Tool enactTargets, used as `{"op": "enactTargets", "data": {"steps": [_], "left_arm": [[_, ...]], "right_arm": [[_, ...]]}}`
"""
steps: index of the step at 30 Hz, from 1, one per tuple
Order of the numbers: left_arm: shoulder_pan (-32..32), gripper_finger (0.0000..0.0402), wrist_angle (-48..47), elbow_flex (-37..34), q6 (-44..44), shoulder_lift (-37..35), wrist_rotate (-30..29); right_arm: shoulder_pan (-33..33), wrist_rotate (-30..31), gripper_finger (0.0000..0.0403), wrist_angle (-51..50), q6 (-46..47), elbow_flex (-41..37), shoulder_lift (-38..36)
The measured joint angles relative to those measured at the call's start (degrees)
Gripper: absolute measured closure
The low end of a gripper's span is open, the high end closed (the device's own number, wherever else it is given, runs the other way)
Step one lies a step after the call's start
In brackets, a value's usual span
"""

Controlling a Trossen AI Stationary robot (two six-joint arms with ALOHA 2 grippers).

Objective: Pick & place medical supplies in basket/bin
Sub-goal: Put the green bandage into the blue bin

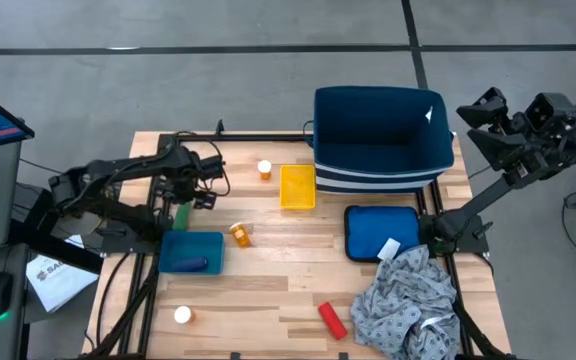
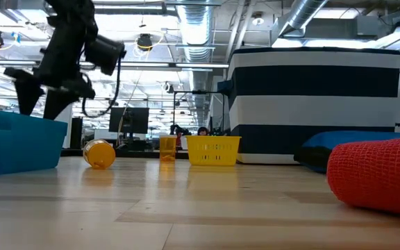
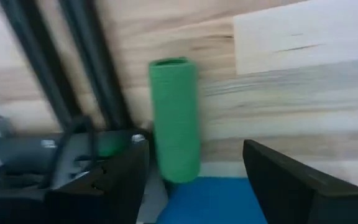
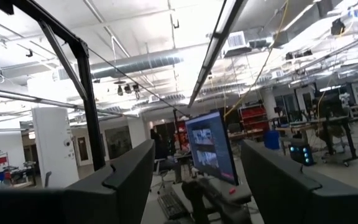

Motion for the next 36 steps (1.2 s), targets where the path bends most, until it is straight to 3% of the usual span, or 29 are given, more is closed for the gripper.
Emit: {"op": "enactTargets", "data": {"steps": [12, 21, 32, 36], "left_arm": [[0.4, 0.0151, 9.7, -10.6, -9.1, 0.0, -0.8], [2.1, 0.0153, 16.6, -15.7, -9.3, 0.4, -1.1], [2.4, 0.026, 19.4, -16.1, -9.0, 0.1, -1.3], [2.2, 0.0276, 23.9, -13.1, -7.2, -1.6, -0.7]], "right_arm": [[0.0, -0.1, 0.0168, 0.9, -0.6, 0.0, 0.0], [0.0, -0.8, 0.0168, 0.9, -0.6, 0.0, 0.0], [0.0, -1.5, 0.0168, 0.8, -0.6, 0.0, 0.0], [0.0, -1.5, 0.0168, 0.8, -0.6, 0.0, 0.0]]}}
